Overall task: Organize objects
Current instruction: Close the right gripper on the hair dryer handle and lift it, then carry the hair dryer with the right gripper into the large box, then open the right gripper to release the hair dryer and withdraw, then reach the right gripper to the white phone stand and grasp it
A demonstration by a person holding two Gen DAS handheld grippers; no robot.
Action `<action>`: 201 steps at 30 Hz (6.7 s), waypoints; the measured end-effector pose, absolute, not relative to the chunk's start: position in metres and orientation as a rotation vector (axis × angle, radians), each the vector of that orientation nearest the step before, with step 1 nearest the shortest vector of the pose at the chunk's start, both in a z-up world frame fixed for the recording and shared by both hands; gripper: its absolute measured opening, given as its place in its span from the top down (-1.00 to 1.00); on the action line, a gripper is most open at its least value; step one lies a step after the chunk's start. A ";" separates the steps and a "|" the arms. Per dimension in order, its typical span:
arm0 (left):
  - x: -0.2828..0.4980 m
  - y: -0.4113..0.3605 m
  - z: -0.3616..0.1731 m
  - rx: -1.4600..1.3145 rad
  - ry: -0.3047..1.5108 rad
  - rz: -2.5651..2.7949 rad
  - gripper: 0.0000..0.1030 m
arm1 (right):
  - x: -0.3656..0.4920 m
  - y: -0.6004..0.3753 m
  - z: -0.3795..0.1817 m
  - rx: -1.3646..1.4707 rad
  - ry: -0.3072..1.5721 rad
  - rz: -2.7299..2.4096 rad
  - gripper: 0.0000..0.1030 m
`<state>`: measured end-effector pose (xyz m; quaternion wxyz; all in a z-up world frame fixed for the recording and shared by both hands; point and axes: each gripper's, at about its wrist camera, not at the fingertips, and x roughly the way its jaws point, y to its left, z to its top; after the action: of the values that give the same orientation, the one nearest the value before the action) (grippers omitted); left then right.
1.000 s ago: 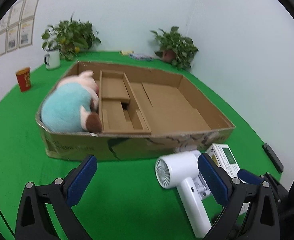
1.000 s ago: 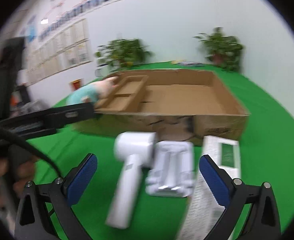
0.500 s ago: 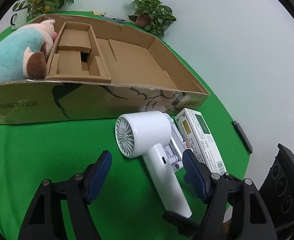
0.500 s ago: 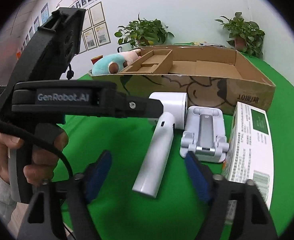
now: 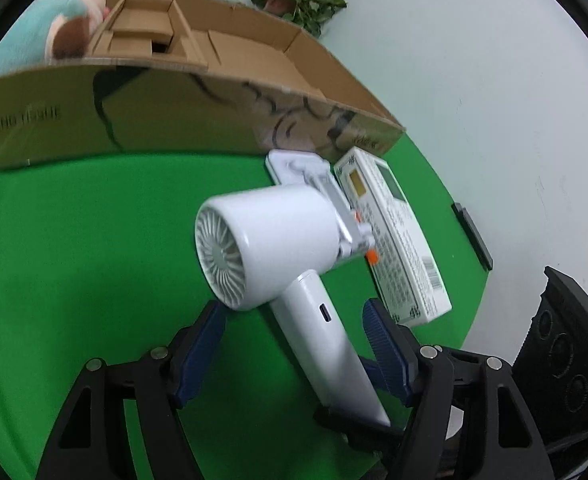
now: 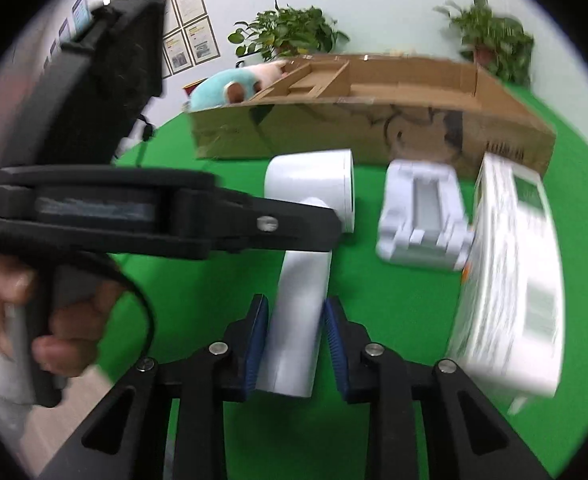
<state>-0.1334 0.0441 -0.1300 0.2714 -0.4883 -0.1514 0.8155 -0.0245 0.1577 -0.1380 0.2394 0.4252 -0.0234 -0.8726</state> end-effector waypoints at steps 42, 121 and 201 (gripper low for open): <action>-0.145 0.040 -0.135 -1.401 -0.639 2.078 0.38 | -0.048 0.138 -0.145 1.144 0.175 -2.530 0.43; -0.383 0.033 -0.057 -1.463 -0.435 2.340 0.20 | -0.267 0.151 -0.118 1.284 -0.235 -2.528 0.49; -0.157 0.011 -0.026 -0.799 -0.044 3.012 -0.99 | -0.113 0.196 -0.084 0.788 -0.047 -2.736 -0.98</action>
<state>-0.1568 0.0113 -0.0259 0.0126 -0.2564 -0.0143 0.9664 -0.1128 0.1963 -0.0840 0.1466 0.2737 -0.0164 -0.9504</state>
